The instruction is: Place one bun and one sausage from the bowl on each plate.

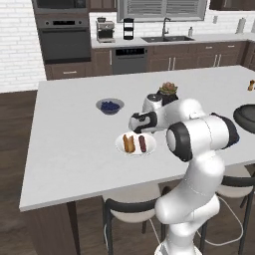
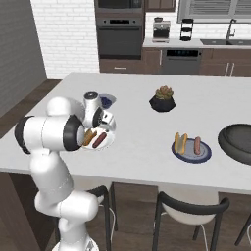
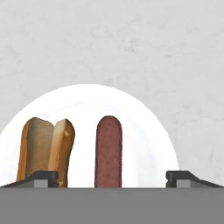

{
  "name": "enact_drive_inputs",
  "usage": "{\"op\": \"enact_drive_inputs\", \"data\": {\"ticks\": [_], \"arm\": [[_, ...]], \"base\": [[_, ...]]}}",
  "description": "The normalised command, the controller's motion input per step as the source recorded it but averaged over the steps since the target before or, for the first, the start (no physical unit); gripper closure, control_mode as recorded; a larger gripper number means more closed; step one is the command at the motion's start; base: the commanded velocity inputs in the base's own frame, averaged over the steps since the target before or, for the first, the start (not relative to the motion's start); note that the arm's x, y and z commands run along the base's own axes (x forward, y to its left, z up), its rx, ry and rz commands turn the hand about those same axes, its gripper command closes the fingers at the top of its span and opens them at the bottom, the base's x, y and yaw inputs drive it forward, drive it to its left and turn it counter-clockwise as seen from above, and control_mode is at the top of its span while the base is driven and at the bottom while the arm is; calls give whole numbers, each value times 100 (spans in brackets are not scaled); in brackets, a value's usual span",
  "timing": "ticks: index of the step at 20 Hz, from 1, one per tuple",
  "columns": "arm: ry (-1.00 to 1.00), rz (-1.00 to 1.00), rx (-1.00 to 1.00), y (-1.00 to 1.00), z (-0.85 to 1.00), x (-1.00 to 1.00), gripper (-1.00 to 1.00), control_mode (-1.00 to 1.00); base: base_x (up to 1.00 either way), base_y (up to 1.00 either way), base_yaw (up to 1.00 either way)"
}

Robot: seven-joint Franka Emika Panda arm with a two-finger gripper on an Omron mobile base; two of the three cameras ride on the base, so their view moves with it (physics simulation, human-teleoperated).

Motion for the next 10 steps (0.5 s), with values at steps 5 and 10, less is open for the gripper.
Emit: {"op": "enact_drive_inputs", "data": {"ticks": [5,10], "arm": [[-4,0,-18,11,100,-73,-100,-100],[-20,0,-4,3,100,-94,-100,-100]], "base": [[0,0,0],[0,0,0]]}}
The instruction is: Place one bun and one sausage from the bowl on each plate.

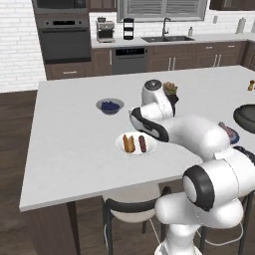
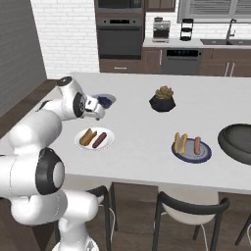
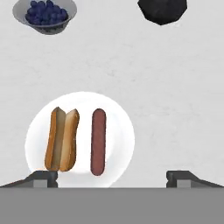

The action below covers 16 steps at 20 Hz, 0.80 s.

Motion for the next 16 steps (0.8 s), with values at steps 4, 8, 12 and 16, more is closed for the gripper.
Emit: {"op": "enact_drive_inputs", "data": {"ticks": [4,8,12,16], "arm": [[-28,0,1,0,100,-100,-100,-100],[-7,0,21,-15,81,-97,-100,-100],[-2,0,33,-41,50,-67,-100,-100],[1,0,16,-30,4,-8,-100,-100]], "base": [[0,0,0],[0,0,0],[0,0,0],[0,0,0]]}}
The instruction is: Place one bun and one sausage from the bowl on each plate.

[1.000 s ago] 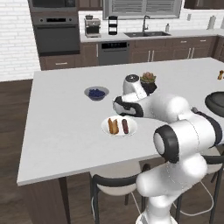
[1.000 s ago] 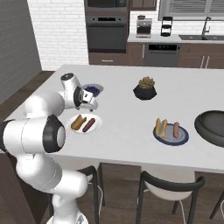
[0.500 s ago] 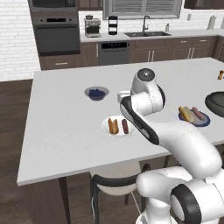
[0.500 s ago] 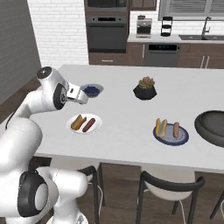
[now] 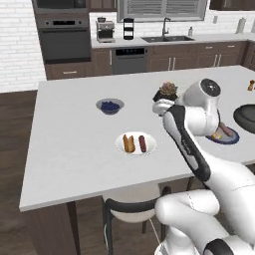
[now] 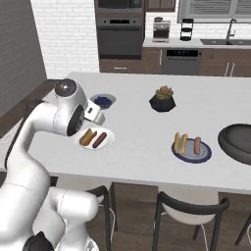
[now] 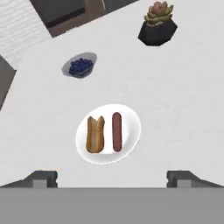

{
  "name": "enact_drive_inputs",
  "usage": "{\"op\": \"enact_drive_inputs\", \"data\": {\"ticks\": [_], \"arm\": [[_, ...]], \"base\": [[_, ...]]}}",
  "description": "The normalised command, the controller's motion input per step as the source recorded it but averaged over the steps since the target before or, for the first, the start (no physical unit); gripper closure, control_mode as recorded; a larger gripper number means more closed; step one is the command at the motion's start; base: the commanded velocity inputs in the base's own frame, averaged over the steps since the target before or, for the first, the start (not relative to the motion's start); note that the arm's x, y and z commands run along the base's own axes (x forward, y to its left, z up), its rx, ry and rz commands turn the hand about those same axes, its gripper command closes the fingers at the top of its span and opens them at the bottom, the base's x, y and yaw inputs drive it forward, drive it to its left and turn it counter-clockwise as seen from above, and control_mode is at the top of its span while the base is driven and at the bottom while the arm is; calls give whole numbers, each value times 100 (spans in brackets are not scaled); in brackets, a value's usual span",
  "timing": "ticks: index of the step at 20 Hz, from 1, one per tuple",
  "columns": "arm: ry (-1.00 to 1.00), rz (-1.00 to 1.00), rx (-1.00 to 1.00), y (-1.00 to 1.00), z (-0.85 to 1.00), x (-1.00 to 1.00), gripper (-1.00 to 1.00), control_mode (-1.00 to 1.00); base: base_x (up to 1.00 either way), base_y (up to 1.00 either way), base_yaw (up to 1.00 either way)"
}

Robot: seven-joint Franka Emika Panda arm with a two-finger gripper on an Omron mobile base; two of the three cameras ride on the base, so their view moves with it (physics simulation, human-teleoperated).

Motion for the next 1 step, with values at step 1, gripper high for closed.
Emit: {"op": "enact_drive_inputs", "data": {"ticks": [1], "arm": [[0,0,1,-6,0,0,-100,-100]], "base": [[0,0,0]]}}
